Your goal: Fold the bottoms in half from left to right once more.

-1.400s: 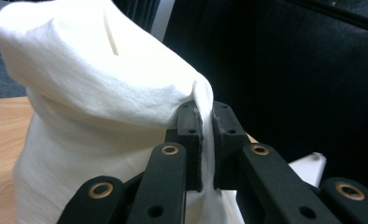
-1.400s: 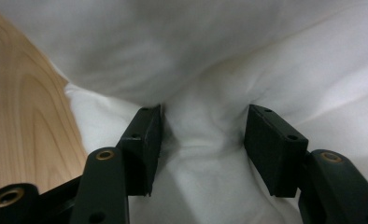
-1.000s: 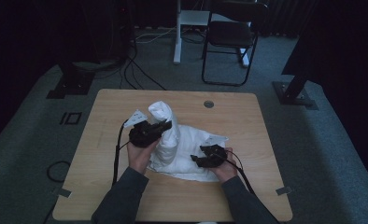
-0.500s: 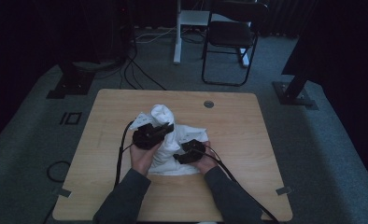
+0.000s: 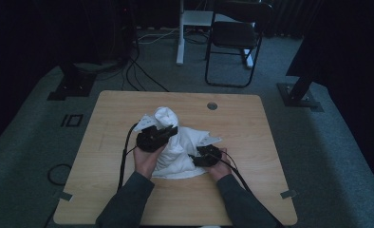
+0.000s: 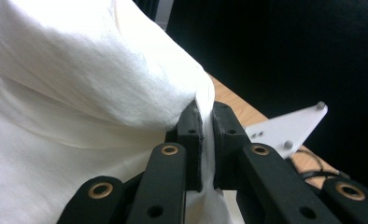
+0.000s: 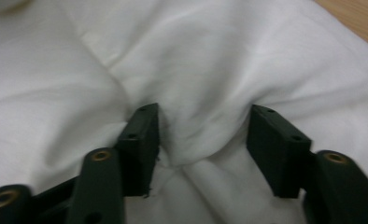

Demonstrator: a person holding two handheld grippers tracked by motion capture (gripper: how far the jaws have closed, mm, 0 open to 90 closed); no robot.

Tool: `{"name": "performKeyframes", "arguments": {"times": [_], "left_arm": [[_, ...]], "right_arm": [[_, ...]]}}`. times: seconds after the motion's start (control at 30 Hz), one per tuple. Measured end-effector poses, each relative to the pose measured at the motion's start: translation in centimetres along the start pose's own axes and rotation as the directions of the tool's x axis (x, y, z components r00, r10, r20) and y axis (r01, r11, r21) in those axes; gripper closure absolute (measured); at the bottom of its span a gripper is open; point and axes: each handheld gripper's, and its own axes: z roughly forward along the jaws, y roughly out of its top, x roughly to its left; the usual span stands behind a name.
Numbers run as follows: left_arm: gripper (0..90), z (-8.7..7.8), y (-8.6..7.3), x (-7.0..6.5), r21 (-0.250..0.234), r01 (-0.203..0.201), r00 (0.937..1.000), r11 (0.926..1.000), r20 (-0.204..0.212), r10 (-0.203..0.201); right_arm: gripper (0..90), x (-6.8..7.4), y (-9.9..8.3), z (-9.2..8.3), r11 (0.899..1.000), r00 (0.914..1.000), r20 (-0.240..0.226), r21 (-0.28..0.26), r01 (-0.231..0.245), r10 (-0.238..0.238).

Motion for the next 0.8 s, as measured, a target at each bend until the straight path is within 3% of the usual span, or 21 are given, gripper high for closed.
{"name": "performKeyframes", "arguments": {"times": [0.1, 0.2, 0.37, 0.53, 0.7, 0.8], "left_arm": [[84.3, 0.4, 0.6, -1.1, -0.016, -0.012, 0.9995, 0.9998, 0.029, 0.013], [84.2, 1.7, 0.3, -1.8, 0.013, -0.042, 0.9986, 0.9990, 0.034, 0.041], [84.0, 4.6, -2.5, -1.3, 0.093, -0.023, 0.9994, 0.9954, 0.028, 0.021], [83.3, 6.9, -5.1, -1.2, 0.179, -0.031, 0.9995, 0.9834, 0.006, 0.031], [82.1, 8.7, -7.1, -1.4, 0.257, -0.051, 0.9977, 0.9650, -0.029, 0.060], [80.4, 9.1, -7.7, -1.5, 0.279, -0.061, 0.9967, 0.9583, -0.034, 0.074]], "right_arm": [[46.7, 0.2, -0.1, 0.2, 1.000, 1.0000, -0.006, -0.021, 0.002, -0.002], [46.7, 0.2, -0.2, 0.2, 1.000, 1.0000, -0.009, -0.028, 0.000, -0.001], [44.7, 0.0, -0.2, -0.2, 1.000, 0.9995, -0.030, -0.006, 0.014, -0.014], [44.4, -1.3, -1.0, -2.1, 1.000, 0.9999, 0.011, -0.010, -0.007, 0.007], [43.6, -3.6, -1.1, -5.2, 0.991, 0.9948, 0.033, -0.098, -0.093, 0.097], [43.5, -4.2, -0.1, -7.0, 0.970, 0.9912, -0.001, -0.205, -0.130, 0.132]]}}
